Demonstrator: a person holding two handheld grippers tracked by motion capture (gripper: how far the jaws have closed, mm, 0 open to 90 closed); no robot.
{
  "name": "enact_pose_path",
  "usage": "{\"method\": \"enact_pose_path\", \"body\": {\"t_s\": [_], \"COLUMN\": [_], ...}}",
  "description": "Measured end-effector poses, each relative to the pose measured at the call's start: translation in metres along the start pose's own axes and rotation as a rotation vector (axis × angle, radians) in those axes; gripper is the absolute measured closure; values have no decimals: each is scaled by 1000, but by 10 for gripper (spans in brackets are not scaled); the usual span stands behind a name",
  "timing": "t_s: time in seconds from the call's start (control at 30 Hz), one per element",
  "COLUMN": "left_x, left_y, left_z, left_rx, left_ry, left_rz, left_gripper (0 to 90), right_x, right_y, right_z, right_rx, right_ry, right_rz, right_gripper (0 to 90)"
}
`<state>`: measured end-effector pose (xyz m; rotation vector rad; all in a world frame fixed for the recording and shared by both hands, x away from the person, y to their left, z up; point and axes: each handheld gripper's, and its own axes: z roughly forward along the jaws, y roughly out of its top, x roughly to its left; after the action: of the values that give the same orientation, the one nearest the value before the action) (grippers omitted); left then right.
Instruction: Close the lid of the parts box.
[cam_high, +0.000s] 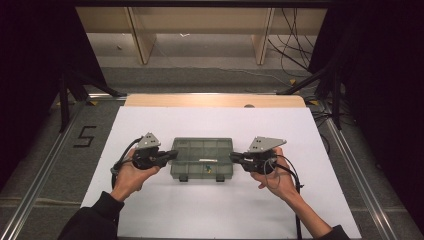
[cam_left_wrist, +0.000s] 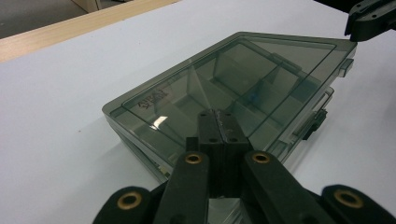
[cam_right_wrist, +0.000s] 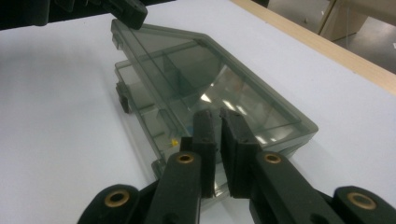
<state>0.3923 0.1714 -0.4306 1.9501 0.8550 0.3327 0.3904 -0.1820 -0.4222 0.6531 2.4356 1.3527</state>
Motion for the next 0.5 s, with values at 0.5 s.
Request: {"method": "enact_pose_path", "body": {"t_s": [0.5], "left_x": [-5], "left_y": [-10], "left_z": [-3], "left_rx": [4], "left_ry": [3], "left_rz": [8], "left_gripper": [895], "right_x": [5], "right_y": [-6], "right_z": [6], "right_rx": [26], "right_ry": [-1], "right_rz": [-22], "right_gripper": [859]}}
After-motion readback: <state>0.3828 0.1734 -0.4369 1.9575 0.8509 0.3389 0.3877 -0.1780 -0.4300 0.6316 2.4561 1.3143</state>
